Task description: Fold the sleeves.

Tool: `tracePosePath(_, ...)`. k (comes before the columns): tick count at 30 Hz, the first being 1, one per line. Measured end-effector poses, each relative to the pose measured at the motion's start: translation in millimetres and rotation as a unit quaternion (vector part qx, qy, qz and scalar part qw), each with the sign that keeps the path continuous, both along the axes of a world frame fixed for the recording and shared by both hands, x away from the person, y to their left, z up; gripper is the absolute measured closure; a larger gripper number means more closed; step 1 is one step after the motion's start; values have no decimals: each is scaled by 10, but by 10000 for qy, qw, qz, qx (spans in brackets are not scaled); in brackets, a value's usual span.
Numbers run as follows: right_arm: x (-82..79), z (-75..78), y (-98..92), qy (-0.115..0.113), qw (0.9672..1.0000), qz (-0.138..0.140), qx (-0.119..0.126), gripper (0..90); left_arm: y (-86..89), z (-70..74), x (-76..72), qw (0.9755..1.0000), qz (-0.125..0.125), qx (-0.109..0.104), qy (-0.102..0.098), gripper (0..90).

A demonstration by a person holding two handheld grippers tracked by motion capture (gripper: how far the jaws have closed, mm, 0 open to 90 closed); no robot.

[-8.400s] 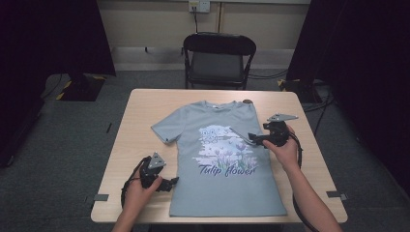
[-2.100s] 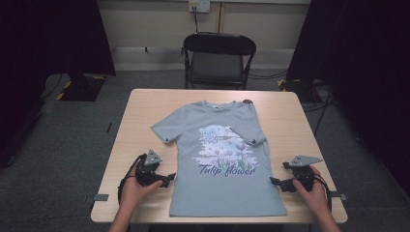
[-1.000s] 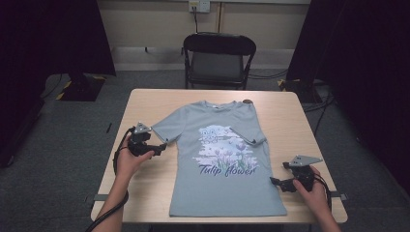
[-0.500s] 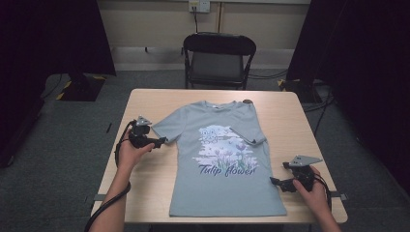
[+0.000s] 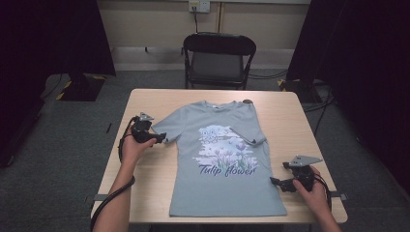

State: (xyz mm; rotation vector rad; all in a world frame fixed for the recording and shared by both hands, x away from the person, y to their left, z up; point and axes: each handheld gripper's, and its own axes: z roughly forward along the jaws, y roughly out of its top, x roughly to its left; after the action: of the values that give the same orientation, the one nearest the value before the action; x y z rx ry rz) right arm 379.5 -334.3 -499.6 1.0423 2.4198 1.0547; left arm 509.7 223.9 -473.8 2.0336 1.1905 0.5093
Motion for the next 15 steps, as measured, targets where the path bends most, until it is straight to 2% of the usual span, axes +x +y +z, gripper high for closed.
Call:
tracePosePath(3,0,0,0,-1,10000,-1,0,112,4,-25,58,9999,59,-79,29,171)
tracePosePath(9,0,0,0,-1,10000,-1,0,111,27,-61,172,9997,230,-27,62,194)
tracePosePath(13,1,0,0,-2,10000,3,0,111,40,-78,248,9996,249,68,72,252)
tracePosePath(15,0,0,0,-1,10000,0,1,111,43,-99,279,9994,332,52,72,272)
